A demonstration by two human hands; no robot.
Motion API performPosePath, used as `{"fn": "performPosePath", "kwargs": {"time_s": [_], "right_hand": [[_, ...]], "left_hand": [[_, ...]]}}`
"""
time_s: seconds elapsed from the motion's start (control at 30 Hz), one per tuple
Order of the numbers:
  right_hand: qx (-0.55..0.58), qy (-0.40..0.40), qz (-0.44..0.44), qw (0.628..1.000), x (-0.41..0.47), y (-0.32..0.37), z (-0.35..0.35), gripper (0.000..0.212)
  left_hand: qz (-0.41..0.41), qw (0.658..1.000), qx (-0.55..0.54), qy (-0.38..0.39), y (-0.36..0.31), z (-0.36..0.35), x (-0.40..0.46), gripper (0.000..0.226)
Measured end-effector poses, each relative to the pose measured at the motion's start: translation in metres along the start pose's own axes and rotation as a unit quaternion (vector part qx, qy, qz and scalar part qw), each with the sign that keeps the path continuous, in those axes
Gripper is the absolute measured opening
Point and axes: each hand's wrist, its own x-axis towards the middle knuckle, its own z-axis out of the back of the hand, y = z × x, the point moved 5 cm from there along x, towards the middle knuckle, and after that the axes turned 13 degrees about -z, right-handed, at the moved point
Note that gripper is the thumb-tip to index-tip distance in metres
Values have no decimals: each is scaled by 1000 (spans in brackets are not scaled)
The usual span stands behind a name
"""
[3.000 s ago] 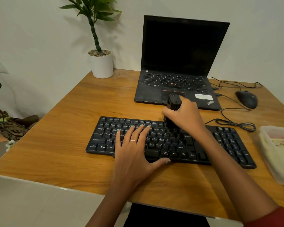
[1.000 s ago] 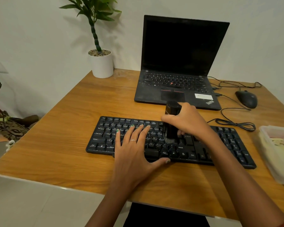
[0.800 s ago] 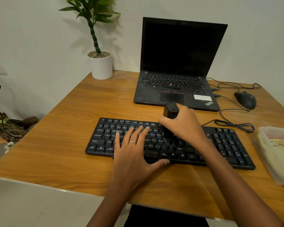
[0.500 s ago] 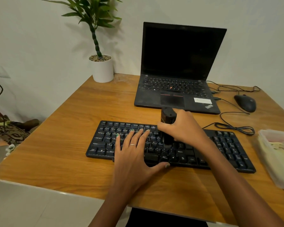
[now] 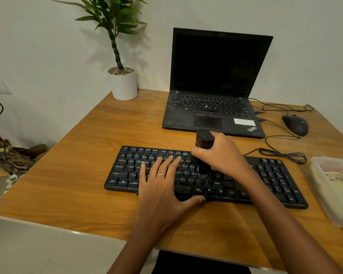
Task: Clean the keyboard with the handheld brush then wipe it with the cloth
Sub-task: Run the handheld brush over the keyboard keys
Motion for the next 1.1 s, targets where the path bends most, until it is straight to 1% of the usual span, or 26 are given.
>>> {"fn": "performPosePath", "kwargs": {"time_s": [0.03,0.07,0.17,0.2,0.3,0.33,0.37,0.4,0.43,0.47,0.53,0.57,0.67,0.7,0.73,0.8,0.83,0.87,0.93,0.97,1.0,1.07,1.1], "right_hand": [[-6,22,-3,1000,0,1,0,24],[-8,28,-8,1000,1,1,2,24],[-3,-26,-5,1000,2,1,8,26],[-7,-22,3,1000,1,1,5,27],[-7,41,-13,999,-2,0,0,24],[-4,34,-26,999,0,-1,4,24],[1,12,-34,999,1,-3,8,23],[7,-13,-33,999,2,-3,12,24],[9,-19,-28,999,1,-3,12,24],[8,-6,-21,1000,-1,-2,9,23],[0,44,-18,999,-5,1,3,23],[-3,49,-19,999,-5,0,3,24],[16,-23,-28,999,-1,-3,11,24],[27,-25,-28,999,-2,-4,10,23],[32,-9,-27,999,-3,-5,7,22],[16,47,-31,998,-6,-5,3,23],[8,51,-36,998,-5,-6,5,23],[9,34,-43,998,-2,-8,7,23],[21,-46,-43,998,-1,-10,13,25],[26,-61,-36,997,-3,-10,12,26],[26,-51,-30,998,-4,-9,9,25],[18,29,-35,999,-8,-8,3,23],[8,48,-36,998,-7,-8,3,23]], "left_hand": [[-1,1000,0,-1,0,0,0,103],[-2,1000,0,1,0,0,0,104],[-1,1000,-2,3,0,-1,-1,104],[-1,1000,-2,2,0,-1,-1,104],[-3,1000,-1,0,0,-1,0,103],[-3,1000,0,1,0,-1,0,103],[-2,1000,-1,3,0,-1,0,104],[-1,1000,-3,4,0,-1,0,104],[0,1000,-3,5,0,-1,0,104],[1,1000,-3,4,0,-1,0,104],[2,1000,-3,3,1,0,0,104],[3,1000,-5,5,1,0,0,104],[4,1000,-3,13,1,-1,-1,105],[4,1000,-3,12,0,-1,-1,105],[4,1000,-3,10,0,0,-1,105],[2,1000,-1,5,0,0,-1,104],[1,1000,0,5,0,0,-1,104],[1,1000,-1,6,0,0,-1,104],[2,1000,-3,7,1,0,-1,104],[2,1000,-3,8,0,0,-1,105],[2,1000,-2,9,0,0,-1,105],[2,1000,-3,12,0,0,0,105],[3,1000,-4,13,1,0,-1,105]]}}
